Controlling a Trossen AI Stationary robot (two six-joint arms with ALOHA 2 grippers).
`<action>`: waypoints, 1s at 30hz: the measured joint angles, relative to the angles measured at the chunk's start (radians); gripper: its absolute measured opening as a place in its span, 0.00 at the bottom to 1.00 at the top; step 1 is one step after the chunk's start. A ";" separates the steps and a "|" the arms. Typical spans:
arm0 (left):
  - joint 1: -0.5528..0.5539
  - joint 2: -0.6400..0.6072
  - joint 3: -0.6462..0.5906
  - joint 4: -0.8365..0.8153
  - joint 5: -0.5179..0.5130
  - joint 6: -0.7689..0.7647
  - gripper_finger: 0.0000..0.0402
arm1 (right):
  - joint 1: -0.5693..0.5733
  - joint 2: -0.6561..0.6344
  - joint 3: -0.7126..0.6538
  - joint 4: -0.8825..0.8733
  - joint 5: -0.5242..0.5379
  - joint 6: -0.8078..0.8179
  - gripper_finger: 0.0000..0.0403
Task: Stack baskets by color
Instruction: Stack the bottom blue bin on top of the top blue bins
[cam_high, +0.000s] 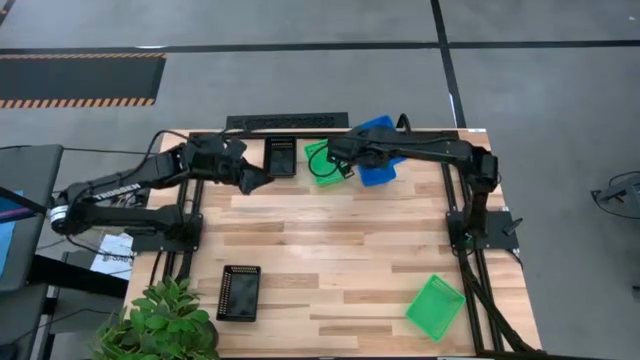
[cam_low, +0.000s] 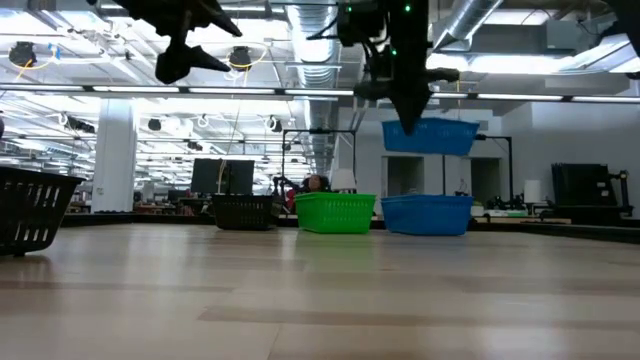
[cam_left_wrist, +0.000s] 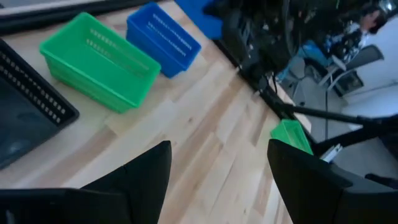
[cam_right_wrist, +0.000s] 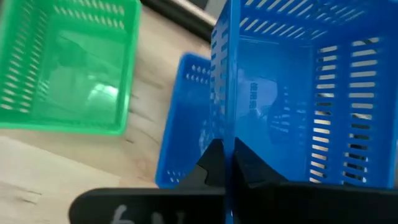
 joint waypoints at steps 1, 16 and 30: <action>0.017 0.000 0.000 0.000 0.008 -0.005 0.64 | 0.000 -0.001 -0.021 0.018 -0.001 0.008 0.02; 0.126 0.000 0.000 0.010 0.054 -0.076 0.64 | -0.046 -0.001 -0.175 0.211 -0.022 0.001 0.02; 0.126 0.001 -0.001 0.015 0.039 -0.103 0.64 | -0.025 0.100 -0.174 0.240 -0.076 0.042 0.03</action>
